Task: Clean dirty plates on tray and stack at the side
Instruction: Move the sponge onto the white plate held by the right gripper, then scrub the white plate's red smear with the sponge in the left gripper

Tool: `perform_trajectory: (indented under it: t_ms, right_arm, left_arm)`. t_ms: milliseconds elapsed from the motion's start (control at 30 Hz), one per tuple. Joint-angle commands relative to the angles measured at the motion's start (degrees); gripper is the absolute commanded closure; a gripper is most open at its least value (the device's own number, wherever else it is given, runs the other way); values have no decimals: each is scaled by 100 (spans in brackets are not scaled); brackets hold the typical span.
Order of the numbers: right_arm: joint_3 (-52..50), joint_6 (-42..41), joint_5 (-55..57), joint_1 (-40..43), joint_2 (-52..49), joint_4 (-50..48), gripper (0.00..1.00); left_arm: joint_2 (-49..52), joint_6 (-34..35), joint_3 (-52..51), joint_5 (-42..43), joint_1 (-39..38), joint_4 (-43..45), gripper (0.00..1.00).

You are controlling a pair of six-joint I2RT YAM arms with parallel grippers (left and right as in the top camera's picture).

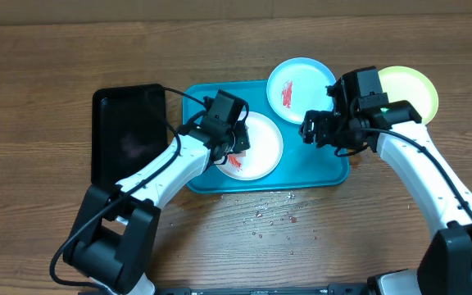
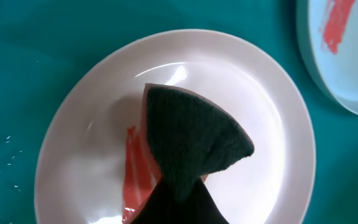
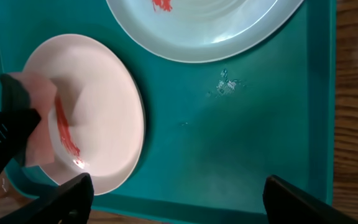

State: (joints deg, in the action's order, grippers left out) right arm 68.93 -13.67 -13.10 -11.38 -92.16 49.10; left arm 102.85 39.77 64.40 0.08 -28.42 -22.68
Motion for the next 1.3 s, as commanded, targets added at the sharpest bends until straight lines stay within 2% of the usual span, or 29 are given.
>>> perform_trajectory:
  t_ms: [0, 333, 467, 600, 833, 1267]
  right_arm:
    - [-35, 22, -2, -76, -195, 44, 13]
    - [-35, 13, 188, -599, -767, -85, 23]
    - [-35, -2, 205, -625, -1029, -229, 26]
    - [-35, 9, 105, -656, -1158, -387, 33]
    - [-35, 24, 111, -927, -1209, -730, 34]
    - [-35, 0, 365, -990, -1650, -1261, 44]
  left_arm:
    - [197, 162, 48, -234, -11, 15, 96]
    - [470, 330, 48, -197, -11, 24, 96]
    - [494, 402, 46, -201, -11, 46, 96]
    - [516, 400, 48, -199, -11, 50, 95]
    - [527, 400, 48, -199, -11, 63, 96]
    - [527, 400, 48, -197, -11, 63, 96]
